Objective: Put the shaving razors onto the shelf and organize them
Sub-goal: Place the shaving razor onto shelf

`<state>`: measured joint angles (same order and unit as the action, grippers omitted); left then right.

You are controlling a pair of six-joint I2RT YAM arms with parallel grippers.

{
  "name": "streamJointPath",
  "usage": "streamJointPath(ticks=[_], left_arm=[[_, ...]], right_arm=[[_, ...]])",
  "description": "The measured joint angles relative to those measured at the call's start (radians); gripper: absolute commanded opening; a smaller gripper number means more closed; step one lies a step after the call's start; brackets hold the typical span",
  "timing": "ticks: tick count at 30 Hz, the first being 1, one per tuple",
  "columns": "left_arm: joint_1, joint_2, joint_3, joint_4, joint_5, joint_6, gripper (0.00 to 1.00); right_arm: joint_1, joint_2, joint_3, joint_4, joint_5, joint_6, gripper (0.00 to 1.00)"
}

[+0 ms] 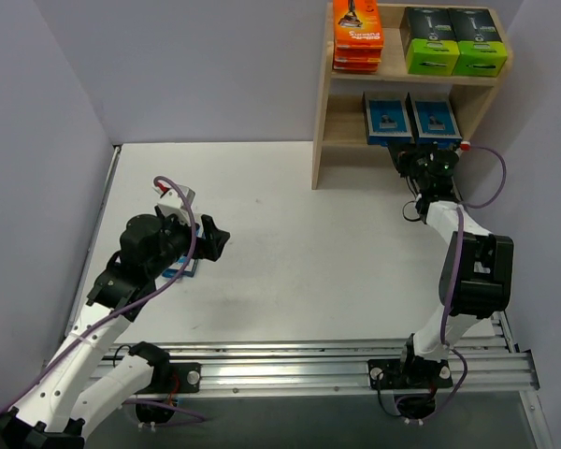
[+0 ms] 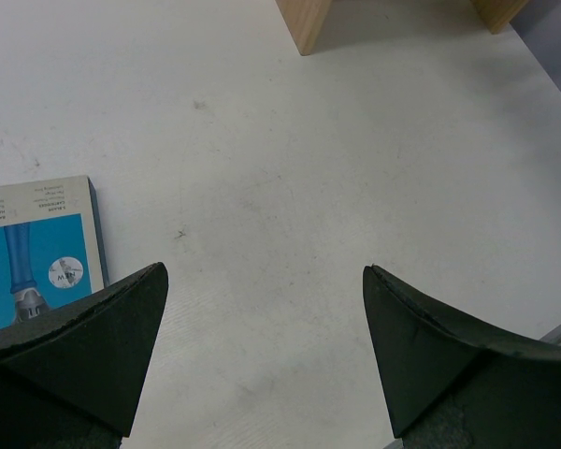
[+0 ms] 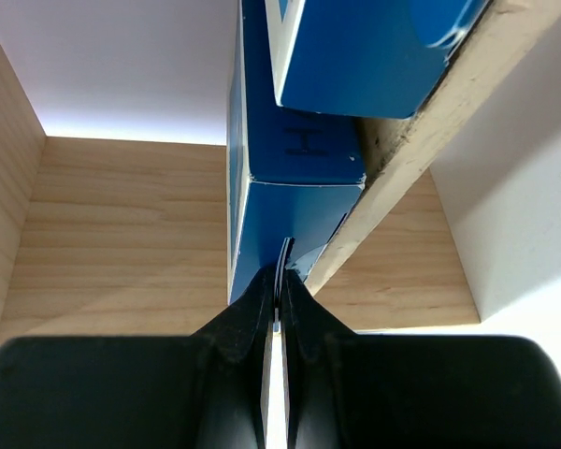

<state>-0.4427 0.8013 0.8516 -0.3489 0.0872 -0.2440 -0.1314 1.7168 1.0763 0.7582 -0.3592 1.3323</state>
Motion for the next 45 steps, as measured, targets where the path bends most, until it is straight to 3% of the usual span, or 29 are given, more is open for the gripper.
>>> streamJointPath(ticks=[45], left_arm=[[-0.008, 0.014, 0.0, 0.0, 0.0, 0.0, 0.94]], right_arm=[[-0.038, 0.03, -0.009, 0.055, 0.0, 0.063, 0.0]])
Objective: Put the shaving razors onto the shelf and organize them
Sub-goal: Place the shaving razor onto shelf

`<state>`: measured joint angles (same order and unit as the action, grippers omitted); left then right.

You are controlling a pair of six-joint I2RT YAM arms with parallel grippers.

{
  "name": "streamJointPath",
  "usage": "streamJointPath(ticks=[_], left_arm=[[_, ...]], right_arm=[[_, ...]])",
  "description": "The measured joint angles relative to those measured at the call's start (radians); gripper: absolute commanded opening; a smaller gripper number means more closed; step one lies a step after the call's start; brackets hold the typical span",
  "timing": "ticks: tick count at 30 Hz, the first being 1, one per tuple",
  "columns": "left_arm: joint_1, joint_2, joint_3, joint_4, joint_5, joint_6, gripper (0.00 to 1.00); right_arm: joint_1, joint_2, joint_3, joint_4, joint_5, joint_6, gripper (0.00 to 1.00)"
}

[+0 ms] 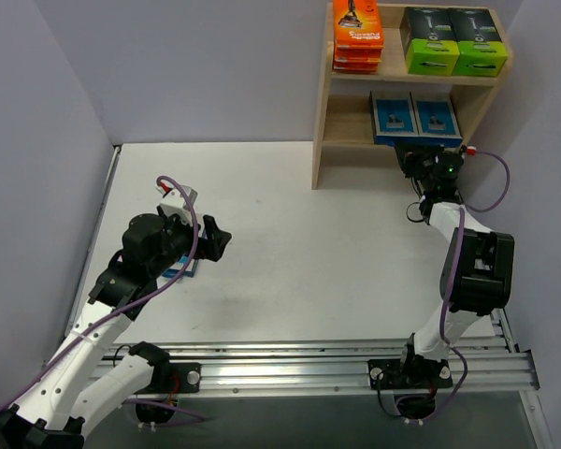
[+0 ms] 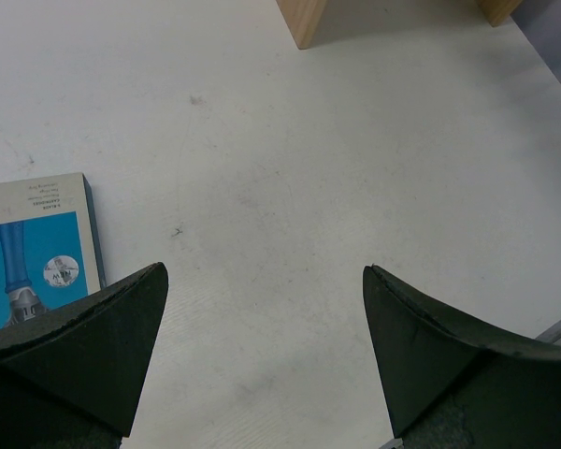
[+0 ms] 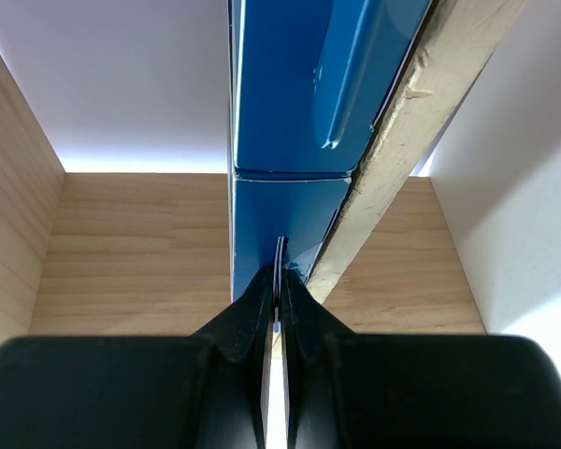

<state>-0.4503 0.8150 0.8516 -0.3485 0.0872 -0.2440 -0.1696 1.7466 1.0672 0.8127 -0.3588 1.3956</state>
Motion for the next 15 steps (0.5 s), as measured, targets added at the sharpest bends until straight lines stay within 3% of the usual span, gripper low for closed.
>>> streamJointPath(ticks=[12, 15], left_arm=[[-0.001, 0.001, 0.0, 0.0, 0.0, 0.0, 0.94], [-0.001, 0.001, 0.0, 0.0, 0.0, 0.0, 0.94]], right_arm=[[0.0, 0.0, 0.0, 0.002, 0.0, 0.0, 0.0], [0.0, 0.0, 0.0, 0.002, 0.0, 0.001, 0.06]])
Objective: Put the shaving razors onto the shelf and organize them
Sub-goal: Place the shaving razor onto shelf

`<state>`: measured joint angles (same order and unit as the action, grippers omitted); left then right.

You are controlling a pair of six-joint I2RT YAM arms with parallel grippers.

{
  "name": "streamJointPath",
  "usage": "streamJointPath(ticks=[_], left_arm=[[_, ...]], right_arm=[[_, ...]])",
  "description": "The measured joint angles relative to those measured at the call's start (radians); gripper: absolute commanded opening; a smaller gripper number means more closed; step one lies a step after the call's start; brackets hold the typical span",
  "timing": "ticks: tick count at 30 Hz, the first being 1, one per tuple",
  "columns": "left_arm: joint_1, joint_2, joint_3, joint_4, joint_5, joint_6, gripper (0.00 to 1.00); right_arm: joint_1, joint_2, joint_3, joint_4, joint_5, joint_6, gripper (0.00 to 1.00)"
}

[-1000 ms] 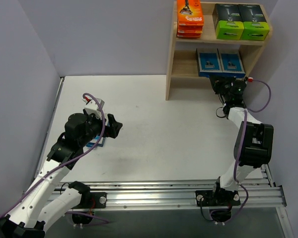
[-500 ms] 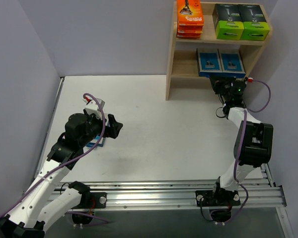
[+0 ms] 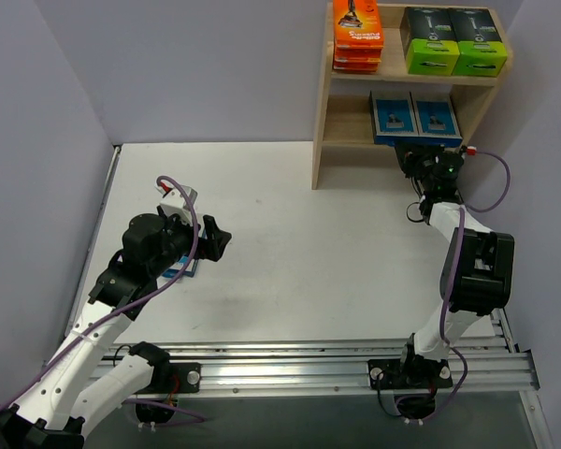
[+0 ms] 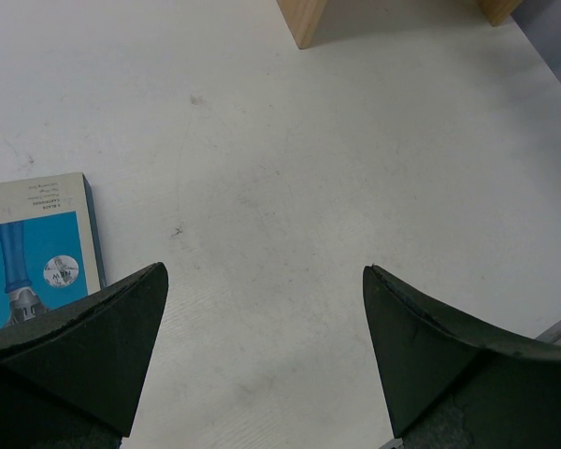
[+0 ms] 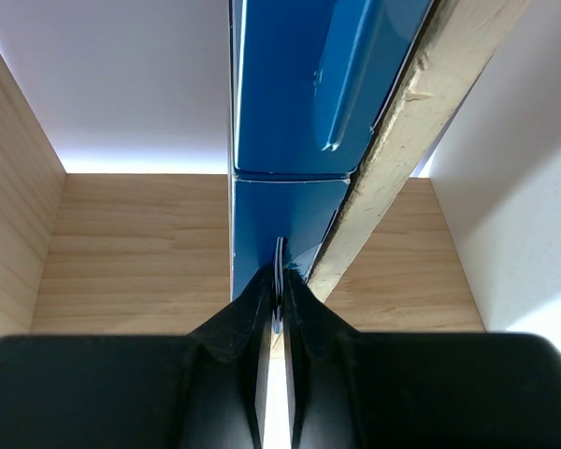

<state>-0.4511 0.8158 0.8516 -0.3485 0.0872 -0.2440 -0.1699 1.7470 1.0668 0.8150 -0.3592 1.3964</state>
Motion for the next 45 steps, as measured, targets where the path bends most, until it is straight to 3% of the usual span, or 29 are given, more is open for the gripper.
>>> streamJointPath(ticks=[28, 45], left_arm=[[0.0, 0.0, 0.0, 0.0, 0.0, 0.0, 0.94], [0.0, -0.017, 0.0, 0.0, -0.018, 0.001, 0.94]], right_arm=[[-0.008, -0.004, 0.0, -0.011, -0.001, -0.017, 0.28], [-0.021, -0.096, -0.029, -0.049, -0.012, -0.032, 0.36]])
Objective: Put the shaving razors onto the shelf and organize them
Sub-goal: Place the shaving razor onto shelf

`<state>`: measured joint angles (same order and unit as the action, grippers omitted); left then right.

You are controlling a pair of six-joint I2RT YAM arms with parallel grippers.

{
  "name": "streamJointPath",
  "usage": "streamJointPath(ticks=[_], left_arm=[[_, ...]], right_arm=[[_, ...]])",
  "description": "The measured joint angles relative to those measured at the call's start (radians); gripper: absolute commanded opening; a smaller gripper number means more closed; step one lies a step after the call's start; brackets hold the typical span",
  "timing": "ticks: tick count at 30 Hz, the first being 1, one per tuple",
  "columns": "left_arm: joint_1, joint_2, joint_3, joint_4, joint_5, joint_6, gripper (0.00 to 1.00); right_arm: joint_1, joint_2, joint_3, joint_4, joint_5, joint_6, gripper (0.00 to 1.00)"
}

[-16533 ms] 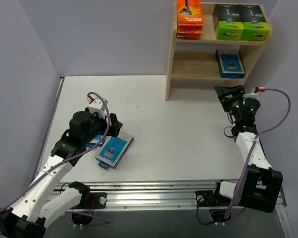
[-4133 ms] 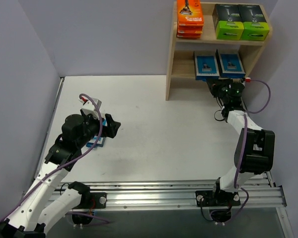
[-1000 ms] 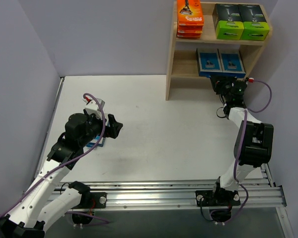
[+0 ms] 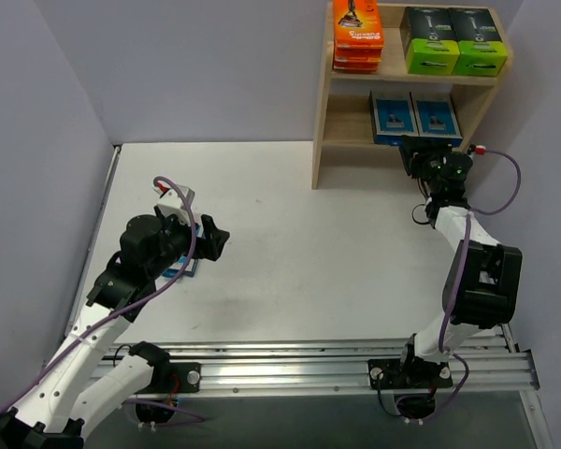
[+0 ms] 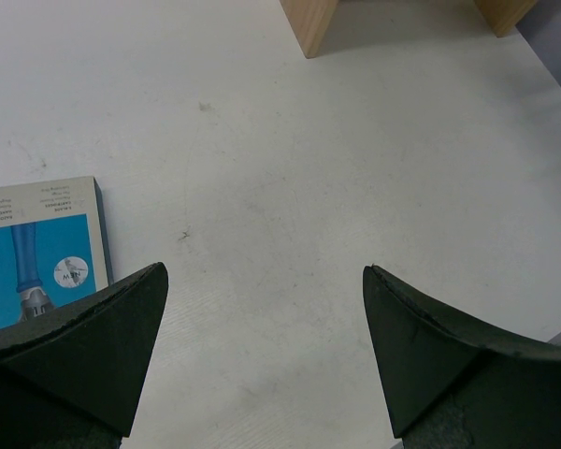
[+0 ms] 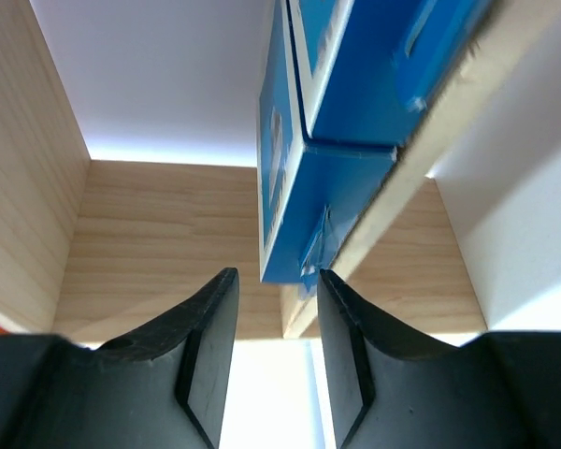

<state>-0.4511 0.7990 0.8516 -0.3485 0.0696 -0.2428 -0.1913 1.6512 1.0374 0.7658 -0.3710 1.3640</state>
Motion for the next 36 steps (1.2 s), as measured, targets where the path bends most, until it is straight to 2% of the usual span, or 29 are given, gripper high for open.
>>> streamJointPath(ticks=[11, 18, 22, 28, 33, 36], left_arm=[[0.0, -0.002, 0.0, -0.001, -0.032, 0.012, 0.94], [0.0, -0.004, 0.0, -0.006, -0.061, 0.02, 0.94], [0.0, -0.004, 0.0, -0.009, -0.099, 0.021, 0.94], [0.007, 0.03, 0.0, -0.023, -0.209, 0.017, 0.94], [0.056, 0.115, 0.002, -0.041, -0.28, 0.003, 0.94], [0.131, 0.184, 0.015, -0.064, -0.319, -0.021, 0.94]], right_arm=[[0.0, -0.134, -0.17, -0.035, -0.021, -0.039, 0.41], [0.025, -0.298, -0.313, -0.115, -0.003, -0.147, 0.41], [0.136, -0.408, -0.395, -0.188, 0.063, -0.226, 0.41], [0.331, -0.527, -0.56, -0.177, 0.106, -0.269, 0.41], [0.397, -0.54, -0.689, -0.135, 0.077, -0.306, 0.44], [0.409, -0.569, -0.725, -0.134, 0.047, -0.349, 0.45]])
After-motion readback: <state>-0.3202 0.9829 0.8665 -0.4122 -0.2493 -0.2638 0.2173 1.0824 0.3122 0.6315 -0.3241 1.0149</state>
